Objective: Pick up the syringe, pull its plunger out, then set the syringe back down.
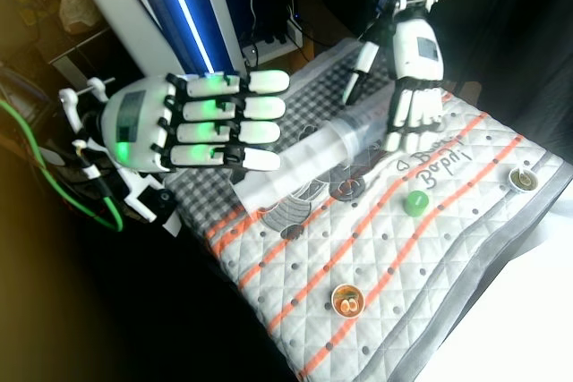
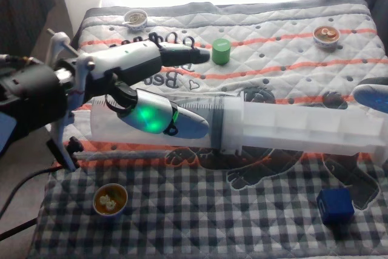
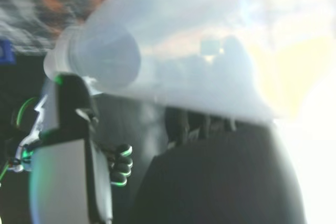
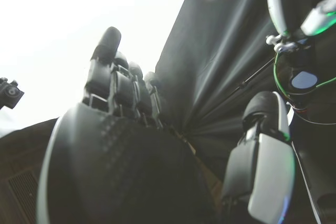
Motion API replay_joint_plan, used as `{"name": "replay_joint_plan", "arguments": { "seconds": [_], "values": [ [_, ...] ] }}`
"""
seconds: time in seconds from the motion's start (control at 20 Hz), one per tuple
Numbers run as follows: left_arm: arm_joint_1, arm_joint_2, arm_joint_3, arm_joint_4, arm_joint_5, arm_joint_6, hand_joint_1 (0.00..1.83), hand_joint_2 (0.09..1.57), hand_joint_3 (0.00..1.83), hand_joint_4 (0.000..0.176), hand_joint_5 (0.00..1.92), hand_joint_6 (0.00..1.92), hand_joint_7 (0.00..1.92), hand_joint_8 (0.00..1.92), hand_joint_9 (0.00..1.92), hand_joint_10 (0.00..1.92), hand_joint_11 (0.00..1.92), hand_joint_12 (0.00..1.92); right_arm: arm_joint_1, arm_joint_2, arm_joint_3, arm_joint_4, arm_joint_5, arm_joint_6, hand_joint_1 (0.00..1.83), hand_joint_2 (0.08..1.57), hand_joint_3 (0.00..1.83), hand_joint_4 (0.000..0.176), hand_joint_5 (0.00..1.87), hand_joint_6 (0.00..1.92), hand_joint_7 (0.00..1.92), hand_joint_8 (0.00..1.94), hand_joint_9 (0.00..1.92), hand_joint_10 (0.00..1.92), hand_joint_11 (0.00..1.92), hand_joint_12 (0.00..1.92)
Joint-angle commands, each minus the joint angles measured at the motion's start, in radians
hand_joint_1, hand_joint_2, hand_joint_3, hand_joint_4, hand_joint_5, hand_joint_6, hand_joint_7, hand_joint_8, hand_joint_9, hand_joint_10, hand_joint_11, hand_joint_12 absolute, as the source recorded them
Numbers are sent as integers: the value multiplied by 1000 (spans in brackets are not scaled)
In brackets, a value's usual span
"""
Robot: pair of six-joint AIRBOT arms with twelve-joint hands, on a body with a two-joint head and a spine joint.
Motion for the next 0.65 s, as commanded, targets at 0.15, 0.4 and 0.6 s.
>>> {"name": "replay_joint_plan", "arguments": {
  "seconds": [0.15, 0.4, 0.6],
  "values": [
    [42, 88, -92, 12, 343, -72, 842, 1024, 13, 0, 239, 13, 161, 12, 137, 41, 0, 923, -3, 1, 1, 9, 143, 3, 582, 898, 0, 24, 0, 0, 0, 0, 0, 0, 0, 643],
    [146, 188, -152, 116, 750, -441, 653, 1108, 18, 0, 337, 17, 352, 21, 292, 94, 0, 1276, -12, 1, -4, 18, 181, 0, 712, 874, 0, 1, 83, 10, 17, 2, 29, 5, 0, 700],
    [183, 227, -208, 123, 1030, -446, 603, 1221, 4, 0, 399, 17, 551, 20, 626, 107, 231, 1363, -16, 2, -32, 40, 261, -85, 731, 957, 18, 0, 301, 22, 286, 18, 257, 35, 0, 933]
  ]
}}
